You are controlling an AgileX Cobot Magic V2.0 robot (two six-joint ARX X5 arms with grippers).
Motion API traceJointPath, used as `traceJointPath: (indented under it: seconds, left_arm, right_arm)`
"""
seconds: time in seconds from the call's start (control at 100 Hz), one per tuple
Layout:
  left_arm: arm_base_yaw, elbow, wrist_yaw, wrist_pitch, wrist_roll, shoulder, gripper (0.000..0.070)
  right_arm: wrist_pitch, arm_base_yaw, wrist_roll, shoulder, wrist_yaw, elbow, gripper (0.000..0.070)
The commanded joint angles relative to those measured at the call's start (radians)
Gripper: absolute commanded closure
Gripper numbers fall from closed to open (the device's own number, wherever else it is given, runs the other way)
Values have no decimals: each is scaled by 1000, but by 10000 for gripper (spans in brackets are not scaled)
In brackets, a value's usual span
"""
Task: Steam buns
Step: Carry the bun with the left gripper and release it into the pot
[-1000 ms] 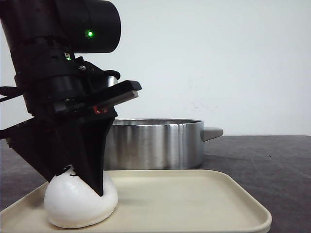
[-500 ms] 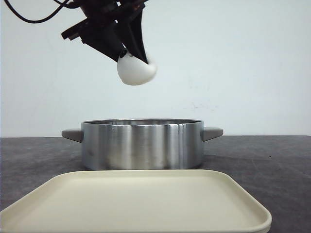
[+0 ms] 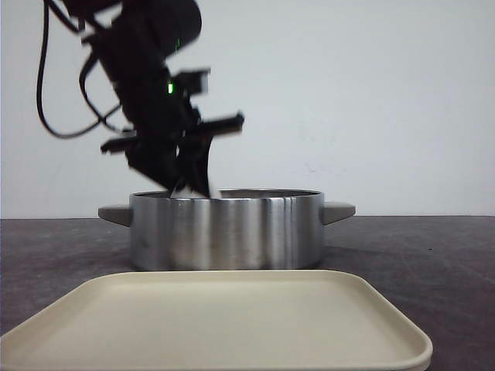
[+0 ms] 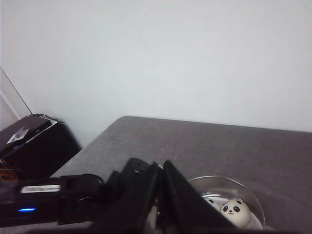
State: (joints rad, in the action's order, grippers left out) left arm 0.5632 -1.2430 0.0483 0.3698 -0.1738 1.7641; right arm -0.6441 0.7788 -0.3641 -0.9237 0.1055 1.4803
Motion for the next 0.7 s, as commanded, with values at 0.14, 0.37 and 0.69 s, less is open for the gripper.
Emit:
traceJointPath:
  seconds: [0.14,0.37,0.69]
  left_arm:
    - [-13,-10,1,-16,11,55,379]
    - [-14,-26,1,-6,8,56,173]
    - [-14,-143,1,157,-19,-89,645]
  right_arm:
    - [-7,10,-19,-10,2,16,693]
    - [-33,10,-21,-10,9,16,693]
    - [-85,9,116,-22,124,-61,692]
